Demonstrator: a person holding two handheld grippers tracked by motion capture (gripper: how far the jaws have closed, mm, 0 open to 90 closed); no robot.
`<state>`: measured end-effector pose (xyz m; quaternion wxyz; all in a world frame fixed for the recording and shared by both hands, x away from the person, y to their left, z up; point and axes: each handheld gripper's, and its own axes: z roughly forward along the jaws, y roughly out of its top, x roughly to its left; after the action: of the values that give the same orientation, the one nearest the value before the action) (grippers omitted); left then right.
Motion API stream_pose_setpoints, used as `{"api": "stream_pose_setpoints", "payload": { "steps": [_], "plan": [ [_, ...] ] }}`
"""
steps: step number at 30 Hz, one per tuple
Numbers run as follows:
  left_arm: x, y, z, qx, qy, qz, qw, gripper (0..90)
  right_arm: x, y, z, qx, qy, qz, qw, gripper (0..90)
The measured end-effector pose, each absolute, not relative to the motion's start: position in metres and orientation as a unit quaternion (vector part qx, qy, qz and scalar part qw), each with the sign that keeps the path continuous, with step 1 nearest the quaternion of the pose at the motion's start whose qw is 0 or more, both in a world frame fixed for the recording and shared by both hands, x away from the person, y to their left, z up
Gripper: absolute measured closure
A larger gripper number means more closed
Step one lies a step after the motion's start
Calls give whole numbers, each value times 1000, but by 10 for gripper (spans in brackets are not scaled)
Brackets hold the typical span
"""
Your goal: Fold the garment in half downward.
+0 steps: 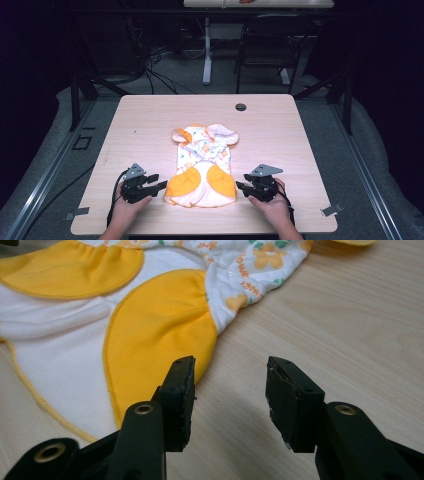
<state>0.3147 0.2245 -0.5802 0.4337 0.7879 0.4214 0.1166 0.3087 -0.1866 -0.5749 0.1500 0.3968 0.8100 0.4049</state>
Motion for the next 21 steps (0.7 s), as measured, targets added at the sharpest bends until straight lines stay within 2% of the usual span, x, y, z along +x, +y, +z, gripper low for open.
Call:
{"api": "stream_pose_setpoints", "payload": {
  "steps": [4,13,19,20,21],
  "plan": [
    [314,223,-579,791,419,120,430,500,307,-180,-576,386,818,407,129,571],
    [321,215,-576,787,419,105,440,480,309,-168,-571,375,819,417,122,549],
    [335,205,-568,789,412,90,448,567,318,-157,-563,368,819,425,116,535],
    [337,203,-567,790,409,94,447,602,322,-154,-559,363,824,419,119,575],
    [339,200,-565,790,407,96,448,602,322,-154,-559,363,824,419,119,575]
  ]
}}
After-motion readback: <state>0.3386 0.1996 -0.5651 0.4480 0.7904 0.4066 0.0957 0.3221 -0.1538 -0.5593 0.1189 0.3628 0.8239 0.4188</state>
